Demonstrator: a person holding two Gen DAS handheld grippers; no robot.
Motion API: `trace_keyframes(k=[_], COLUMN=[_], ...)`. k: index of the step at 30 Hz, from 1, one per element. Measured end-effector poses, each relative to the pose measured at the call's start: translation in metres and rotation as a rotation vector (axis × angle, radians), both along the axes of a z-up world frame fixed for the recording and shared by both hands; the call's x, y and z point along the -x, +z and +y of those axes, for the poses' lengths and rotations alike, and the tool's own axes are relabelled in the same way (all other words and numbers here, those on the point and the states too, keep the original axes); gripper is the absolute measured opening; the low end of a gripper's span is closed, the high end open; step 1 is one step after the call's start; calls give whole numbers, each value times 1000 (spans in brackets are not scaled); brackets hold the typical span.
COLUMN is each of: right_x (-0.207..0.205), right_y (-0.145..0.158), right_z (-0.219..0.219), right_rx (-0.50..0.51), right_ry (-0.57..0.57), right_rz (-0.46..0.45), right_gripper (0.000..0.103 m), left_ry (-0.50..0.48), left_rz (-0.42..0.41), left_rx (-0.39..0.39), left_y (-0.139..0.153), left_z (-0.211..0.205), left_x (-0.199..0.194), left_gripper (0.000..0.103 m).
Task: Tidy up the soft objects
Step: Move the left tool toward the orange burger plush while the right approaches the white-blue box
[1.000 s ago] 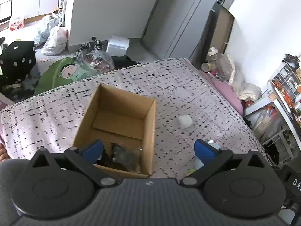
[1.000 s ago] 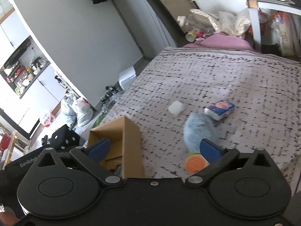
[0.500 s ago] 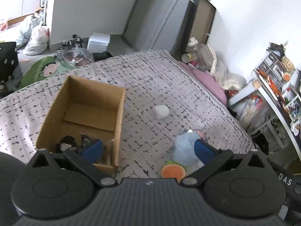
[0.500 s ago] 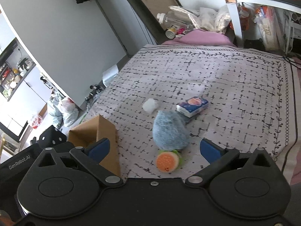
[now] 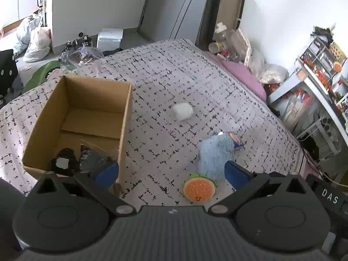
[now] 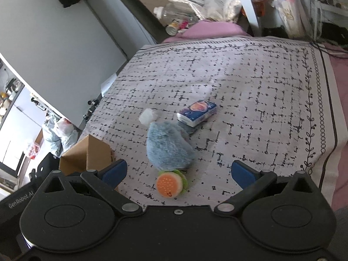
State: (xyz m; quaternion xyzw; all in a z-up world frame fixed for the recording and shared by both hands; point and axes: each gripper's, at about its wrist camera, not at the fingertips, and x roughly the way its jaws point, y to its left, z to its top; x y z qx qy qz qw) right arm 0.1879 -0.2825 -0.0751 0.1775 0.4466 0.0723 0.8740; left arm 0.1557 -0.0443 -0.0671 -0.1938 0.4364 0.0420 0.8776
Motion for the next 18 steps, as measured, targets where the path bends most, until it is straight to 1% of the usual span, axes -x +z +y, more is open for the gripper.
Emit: trace_keyframes(k=[3,5,9,12,15,18], right_x=[-6,-11,-19,-23,-28,-30], right_y=[-9,-18,-32,-41,-47,-48], right_z=[-5,-11,-17,-20,-24,-27], right_rx=[0,-32,-105,-154,-212,-234], right_ry=[-34,-63,-86,-103,-121,-129], right_rz=[31,61,112,139,148,141], right_gripper=[103,102,97,90,87,86], left_ry=[-16,-21,-29,-33,-33,-47], left_rz=[11,18,42,60,72,86], left_rx=[1,-8,19,27,42,38], left_y=[-6,-10,-21,-30,-41,-51], left_z=[-6,-11,-15,-19,-23,-30], left_x=[-6,-10,-20,-26,-31,-35], left_gripper=[103,102,102,100,100,99])
